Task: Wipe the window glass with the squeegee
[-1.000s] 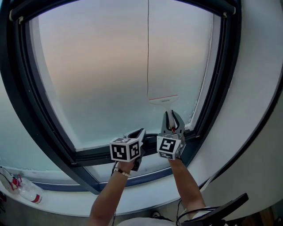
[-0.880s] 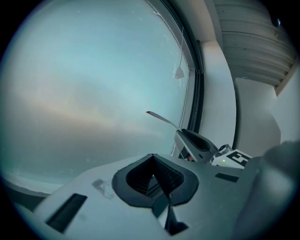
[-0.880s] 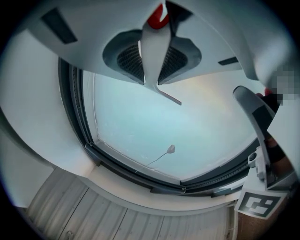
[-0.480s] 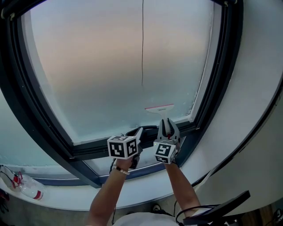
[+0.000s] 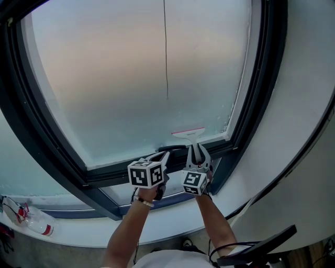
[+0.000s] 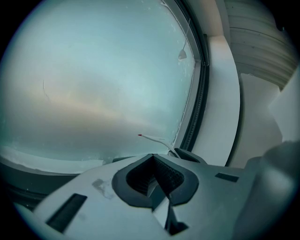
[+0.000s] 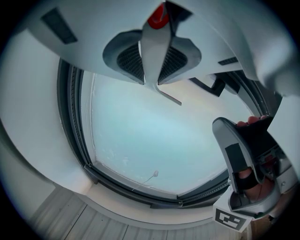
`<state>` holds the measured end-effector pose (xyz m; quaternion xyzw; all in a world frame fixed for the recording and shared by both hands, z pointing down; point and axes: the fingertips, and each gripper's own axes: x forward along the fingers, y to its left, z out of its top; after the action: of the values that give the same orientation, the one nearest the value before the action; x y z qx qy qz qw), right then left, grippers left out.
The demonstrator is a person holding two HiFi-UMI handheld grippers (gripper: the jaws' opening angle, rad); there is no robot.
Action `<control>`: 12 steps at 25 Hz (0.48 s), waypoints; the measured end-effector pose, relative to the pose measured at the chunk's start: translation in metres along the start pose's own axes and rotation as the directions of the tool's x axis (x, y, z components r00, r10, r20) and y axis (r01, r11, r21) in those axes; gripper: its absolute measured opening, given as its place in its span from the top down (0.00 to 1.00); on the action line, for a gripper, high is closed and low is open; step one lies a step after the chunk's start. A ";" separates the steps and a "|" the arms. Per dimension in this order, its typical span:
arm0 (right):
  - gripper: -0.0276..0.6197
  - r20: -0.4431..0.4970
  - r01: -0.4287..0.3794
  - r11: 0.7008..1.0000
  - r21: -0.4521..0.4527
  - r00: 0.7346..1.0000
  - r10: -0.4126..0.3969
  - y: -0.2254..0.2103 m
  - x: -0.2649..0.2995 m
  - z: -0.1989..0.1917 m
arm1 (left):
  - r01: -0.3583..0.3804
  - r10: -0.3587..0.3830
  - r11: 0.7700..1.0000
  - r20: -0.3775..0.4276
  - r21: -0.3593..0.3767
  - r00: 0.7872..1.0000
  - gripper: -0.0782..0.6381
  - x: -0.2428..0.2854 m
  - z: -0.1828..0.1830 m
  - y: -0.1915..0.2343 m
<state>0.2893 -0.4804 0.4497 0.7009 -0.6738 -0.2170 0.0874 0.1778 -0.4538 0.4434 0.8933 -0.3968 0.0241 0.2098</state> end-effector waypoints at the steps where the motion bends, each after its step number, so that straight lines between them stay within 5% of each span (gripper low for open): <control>1: 0.83 -0.008 -0.003 1.000 -0.004 1.000 0.003 0.002 -0.001 -0.004 | 0.000 0.000 1.000 -0.004 -0.002 1.000 0.89 0.000 -0.002 0.000; 12: 0.83 -0.072 -0.035 0.999 -0.013 0.997 0.034 0.016 -0.008 -0.039 | 0.003 -0.004 1.000 -0.042 -0.031 0.999 0.89 0.011 -0.022 -0.001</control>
<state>0.2915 -0.4800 0.4924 0.6957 -0.6809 -0.1950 0.1200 0.1883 -0.4521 0.4658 0.8899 -0.3909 0.0364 0.2321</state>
